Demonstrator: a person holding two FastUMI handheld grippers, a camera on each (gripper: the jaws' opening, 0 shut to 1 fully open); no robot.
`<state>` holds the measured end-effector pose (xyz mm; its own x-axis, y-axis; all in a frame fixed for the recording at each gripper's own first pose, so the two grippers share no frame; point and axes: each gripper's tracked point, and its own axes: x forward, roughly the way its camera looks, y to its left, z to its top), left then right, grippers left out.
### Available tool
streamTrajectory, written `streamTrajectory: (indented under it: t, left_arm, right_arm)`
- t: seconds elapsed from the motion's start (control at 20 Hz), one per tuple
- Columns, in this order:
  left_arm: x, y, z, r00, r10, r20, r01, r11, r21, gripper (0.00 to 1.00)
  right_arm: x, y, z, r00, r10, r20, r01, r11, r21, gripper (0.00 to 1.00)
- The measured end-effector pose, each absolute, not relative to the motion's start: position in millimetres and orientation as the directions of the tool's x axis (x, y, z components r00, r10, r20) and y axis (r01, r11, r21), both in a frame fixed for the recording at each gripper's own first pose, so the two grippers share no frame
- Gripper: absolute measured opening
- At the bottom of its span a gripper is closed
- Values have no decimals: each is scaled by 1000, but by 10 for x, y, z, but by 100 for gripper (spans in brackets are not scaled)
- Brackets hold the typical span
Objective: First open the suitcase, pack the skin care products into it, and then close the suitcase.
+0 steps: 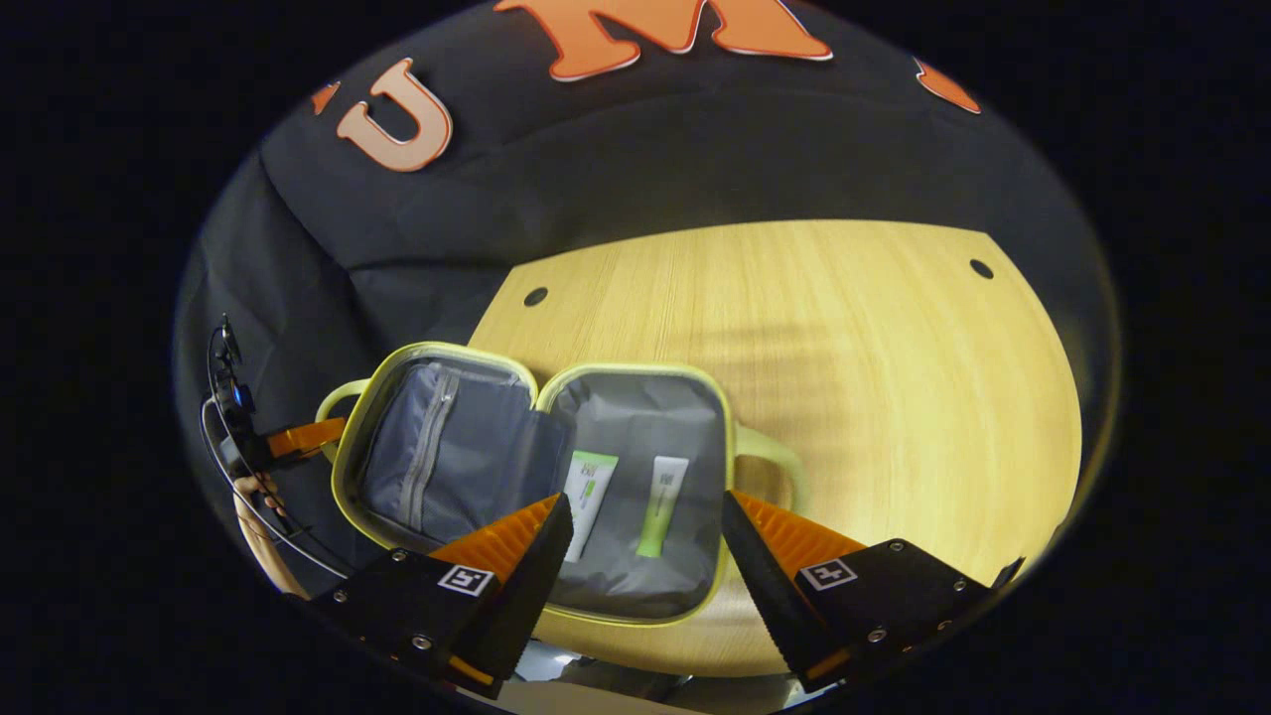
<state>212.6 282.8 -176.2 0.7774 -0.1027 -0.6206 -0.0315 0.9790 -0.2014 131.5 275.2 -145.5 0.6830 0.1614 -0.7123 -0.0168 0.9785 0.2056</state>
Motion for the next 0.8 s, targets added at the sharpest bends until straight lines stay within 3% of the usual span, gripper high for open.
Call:
streamTrajectory:
  t: [0.4,0.8]
  left_arm:
    - [1778,1631,-1145,806,-19,-592,61,997,51,6]
    - [1690,34,-1233,818,-56,-572,182,969,166,6]
  right_arm:
    - [1256,1725,-769,847,79,-526,-12,992,129,96]
    - [862,743,-453,888,16,-459,13,998,61,96]
